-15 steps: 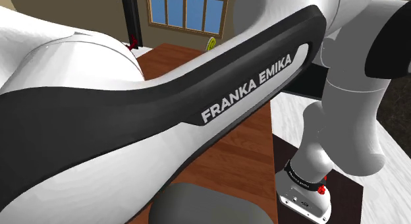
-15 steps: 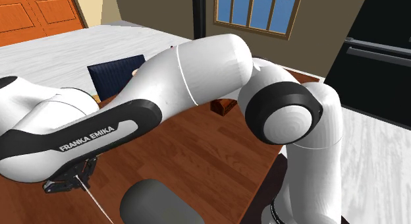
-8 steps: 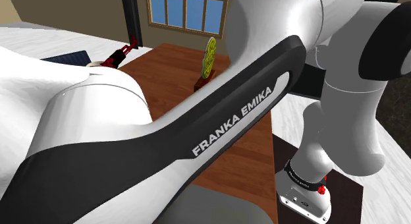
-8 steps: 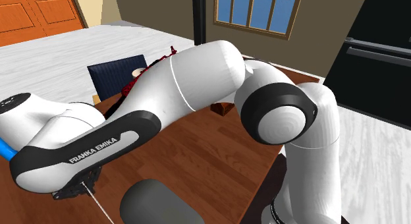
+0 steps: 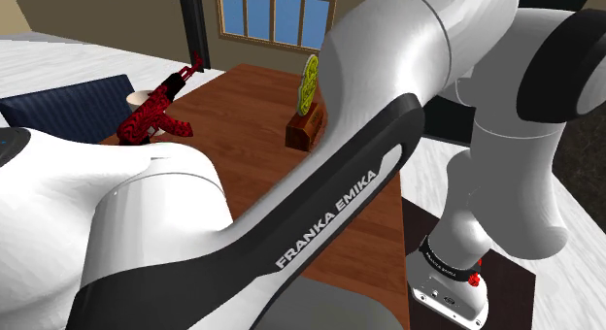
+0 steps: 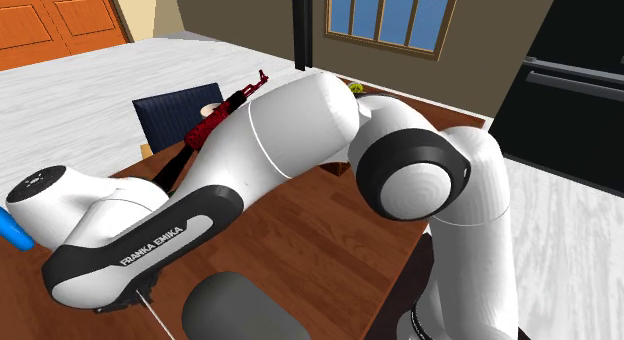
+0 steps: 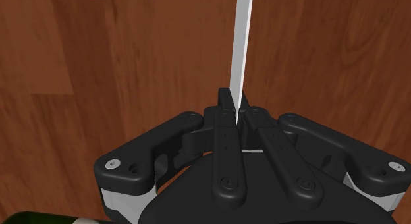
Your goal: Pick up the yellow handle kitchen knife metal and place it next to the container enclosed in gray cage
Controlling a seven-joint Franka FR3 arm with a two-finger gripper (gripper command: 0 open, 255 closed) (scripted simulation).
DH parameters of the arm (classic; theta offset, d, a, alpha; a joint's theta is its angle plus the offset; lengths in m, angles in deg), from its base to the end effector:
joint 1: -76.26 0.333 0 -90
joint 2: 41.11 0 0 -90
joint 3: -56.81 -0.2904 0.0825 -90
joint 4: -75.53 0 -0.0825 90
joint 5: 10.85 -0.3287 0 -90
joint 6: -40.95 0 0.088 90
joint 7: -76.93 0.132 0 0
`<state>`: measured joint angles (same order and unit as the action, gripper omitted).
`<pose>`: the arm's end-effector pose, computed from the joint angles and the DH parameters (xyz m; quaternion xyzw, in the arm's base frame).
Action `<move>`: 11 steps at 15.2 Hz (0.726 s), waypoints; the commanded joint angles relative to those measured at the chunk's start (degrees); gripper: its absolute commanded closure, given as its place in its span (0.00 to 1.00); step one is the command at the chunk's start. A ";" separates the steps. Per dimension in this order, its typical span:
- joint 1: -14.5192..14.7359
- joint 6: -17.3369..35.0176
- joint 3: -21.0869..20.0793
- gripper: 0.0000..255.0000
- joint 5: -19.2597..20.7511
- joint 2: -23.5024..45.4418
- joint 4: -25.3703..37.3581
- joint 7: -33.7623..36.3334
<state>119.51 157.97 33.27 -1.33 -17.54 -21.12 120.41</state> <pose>0.2672 0.5352 0.3524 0.9742 0.2255 -0.0108 0.0037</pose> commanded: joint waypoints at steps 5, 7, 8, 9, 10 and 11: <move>0.21 3.96 0.53 1.00 1.01 2.04 -2.04 0.51; 0.21 3.96 0.53 1.00 1.01 2.03 -2.05 0.51; 0.21 3.96 0.53 1.00 1.01 2.04 -2.04 0.51; 0.21 3.96 0.53 1.00 1.01 2.04 -2.04 0.51; 0.21 3.96 0.53 1.00 1.01 2.04 -2.04 0.51; 0.21 3.96 0.53 1.00 1.01 2.04 -2.04 0.51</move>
<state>119.73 161.91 33.80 -0.32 -15.51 -23.16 120.91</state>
